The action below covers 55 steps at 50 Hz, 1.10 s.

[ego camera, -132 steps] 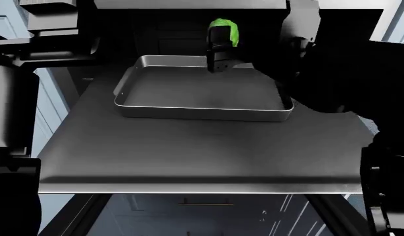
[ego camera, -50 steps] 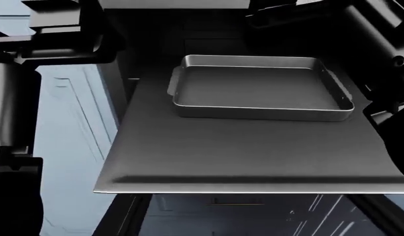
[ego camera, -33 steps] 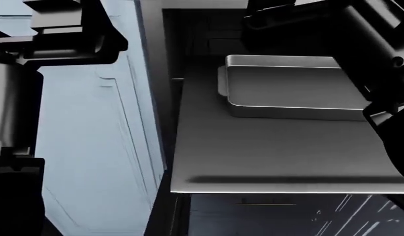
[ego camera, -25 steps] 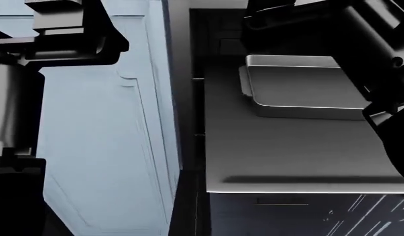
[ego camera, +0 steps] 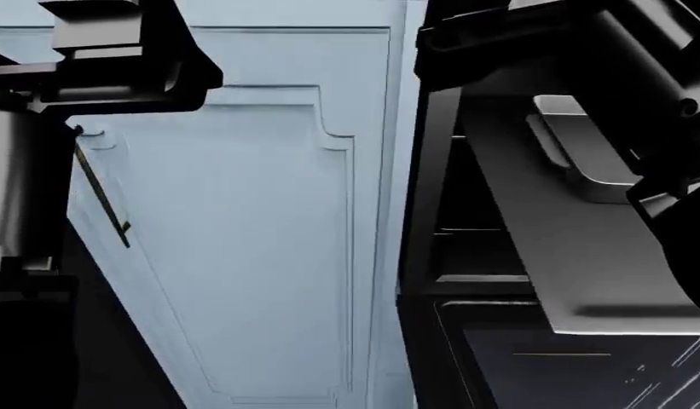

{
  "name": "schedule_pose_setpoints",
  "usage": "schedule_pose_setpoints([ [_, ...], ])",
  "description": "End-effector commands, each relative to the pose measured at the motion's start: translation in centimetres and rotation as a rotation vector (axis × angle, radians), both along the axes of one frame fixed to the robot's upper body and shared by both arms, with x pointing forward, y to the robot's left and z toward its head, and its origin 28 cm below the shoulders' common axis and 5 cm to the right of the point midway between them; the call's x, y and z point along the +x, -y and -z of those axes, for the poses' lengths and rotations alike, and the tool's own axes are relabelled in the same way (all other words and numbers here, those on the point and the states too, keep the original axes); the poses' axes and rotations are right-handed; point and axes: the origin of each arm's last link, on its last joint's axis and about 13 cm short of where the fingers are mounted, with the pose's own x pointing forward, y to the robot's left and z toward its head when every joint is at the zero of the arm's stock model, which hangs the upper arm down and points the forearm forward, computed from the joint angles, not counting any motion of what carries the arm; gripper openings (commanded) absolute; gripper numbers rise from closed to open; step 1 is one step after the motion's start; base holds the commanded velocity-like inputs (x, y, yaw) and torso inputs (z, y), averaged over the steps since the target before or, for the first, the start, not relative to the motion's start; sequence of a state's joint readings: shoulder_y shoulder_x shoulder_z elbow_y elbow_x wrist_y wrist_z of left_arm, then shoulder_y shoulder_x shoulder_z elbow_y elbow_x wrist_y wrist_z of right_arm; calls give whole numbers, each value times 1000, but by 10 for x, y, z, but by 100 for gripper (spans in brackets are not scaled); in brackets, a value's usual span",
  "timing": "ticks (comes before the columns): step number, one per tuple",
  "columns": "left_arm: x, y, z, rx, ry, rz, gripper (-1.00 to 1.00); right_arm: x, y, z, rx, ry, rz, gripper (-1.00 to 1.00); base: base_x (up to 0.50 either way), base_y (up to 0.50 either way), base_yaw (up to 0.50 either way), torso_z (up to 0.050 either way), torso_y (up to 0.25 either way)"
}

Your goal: Pick the broccoli from the top rack in the oven and place it on the plate on the counter.

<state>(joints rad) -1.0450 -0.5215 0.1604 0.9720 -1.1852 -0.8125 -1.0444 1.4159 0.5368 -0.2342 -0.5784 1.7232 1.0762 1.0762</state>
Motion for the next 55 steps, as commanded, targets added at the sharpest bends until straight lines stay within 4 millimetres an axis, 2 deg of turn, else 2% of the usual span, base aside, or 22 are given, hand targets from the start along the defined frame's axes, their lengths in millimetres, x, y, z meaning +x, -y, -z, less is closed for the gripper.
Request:
schedule_pose_setpoints([
  [1, -1, 0, -2, 1, 3, 3, 100, -1, 0, -1, -6, 10, 2, -100, -1, 500, 0, 0, 0],
  [55, -1, 1, -1, 2, 5, 11, 100, 0, -1, 1, 3, 7, 0, -100, -1, 500, 0, 0, 0],
])
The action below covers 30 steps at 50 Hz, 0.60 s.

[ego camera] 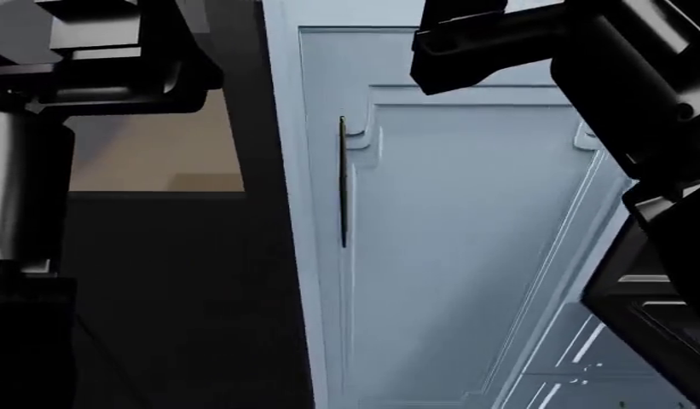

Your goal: Pick the broccoli from the top rack in the oven and place it on the plate on the counter.

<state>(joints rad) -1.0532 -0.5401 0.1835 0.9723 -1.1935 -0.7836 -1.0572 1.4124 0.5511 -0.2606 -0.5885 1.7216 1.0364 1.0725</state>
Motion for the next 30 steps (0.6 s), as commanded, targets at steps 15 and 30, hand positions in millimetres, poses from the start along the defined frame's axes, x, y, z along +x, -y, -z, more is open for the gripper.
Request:
schedule_pose_setpoints([
  [15, 0, 1, 1, 0, -1, 1, 100, 1, 1, 0, -2, 6, 13, -100, -307, 417, 0, 0, 0],
  [30, 1, 0, 2, -1, -4, 1, 100, 2, 1, 1, -18, 2, 11, -100, -260, 316, 0, 0, 0],
])
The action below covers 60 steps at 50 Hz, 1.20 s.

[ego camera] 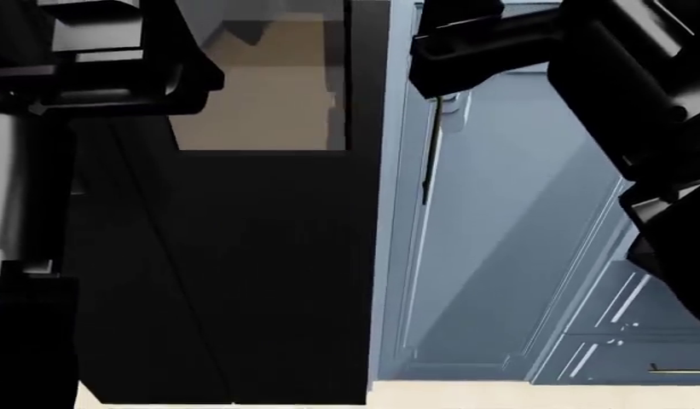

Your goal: Pick the broccoli from the top rack in the oven and place it on the plate on the counter.

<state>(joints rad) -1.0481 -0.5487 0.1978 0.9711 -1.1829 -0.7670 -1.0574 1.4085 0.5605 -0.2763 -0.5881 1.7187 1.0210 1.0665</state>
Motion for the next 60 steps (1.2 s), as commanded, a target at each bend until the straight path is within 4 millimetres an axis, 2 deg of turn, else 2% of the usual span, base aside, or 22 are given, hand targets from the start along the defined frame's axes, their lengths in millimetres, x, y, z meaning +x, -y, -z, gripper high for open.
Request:
schedule_pose_setpoints([
  [1, 1, 0, 1, 0, -3, 2, 100, 1, 1, 0, -13, 14, 12, -100, -1, 168, 0, 0, 0],
  [24, -2, 0, -2, 5, 5, 3, 100, -1, 1, -1, -18, 28, 6, -100, 169, 222, 0, 0, 0],
  [40, -2, 1, -1, 8, 6, 6, 100, -1, 1, -1, -16, 31, 4, -100, 142, 499, 0, 0, 0],
  [60, -2, 1, -1, 8, 5, 7, 100, -2, 1, -1, -22, 37, 2, -100, 3, 500, 0, 0, 1],
])
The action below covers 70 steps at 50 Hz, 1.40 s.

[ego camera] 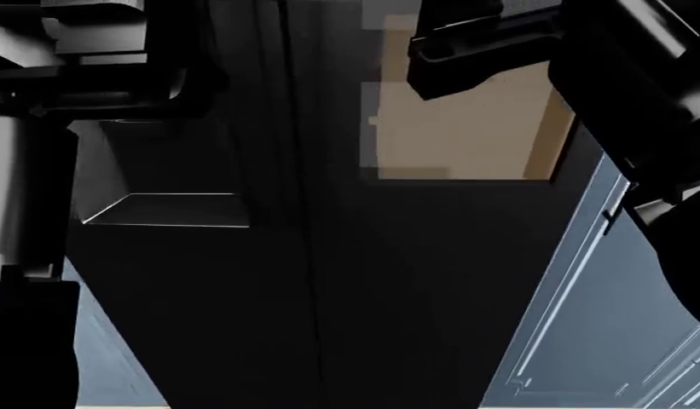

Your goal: Pick the broccoli from the top rack in the oven and place it on the plate on the counter.

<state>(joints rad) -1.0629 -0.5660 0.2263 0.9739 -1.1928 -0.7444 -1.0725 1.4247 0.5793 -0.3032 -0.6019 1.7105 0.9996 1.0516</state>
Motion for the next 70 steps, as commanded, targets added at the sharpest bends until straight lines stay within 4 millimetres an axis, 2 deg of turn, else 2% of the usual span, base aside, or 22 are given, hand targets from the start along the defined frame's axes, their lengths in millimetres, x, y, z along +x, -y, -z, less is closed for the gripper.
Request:
schedule_pose_setpoints([
  [1, 0, 0, 0, 1, 2, -2, 100, 0, 1, -1, -6, 16, 5, -100, -2, 500, 0, 0, 0],
  [14, -1, 0, -1, 3, 5, 0, 100, -1, 0, -3, 4, 10, -1, -100, -2, 500, 0, 0, 0],
  [25, -1, 0, -1, 4, 5, -1, 100, -1, 1, -5, 41, 39, 3, -100, 0, 0, 119, 0, 0],
  [70, -2, 2, -3, 9, 6, 7, 100, -2, 3, -5, 22, 55, -10, -100, 58, 10, 500, 0, 0],
])
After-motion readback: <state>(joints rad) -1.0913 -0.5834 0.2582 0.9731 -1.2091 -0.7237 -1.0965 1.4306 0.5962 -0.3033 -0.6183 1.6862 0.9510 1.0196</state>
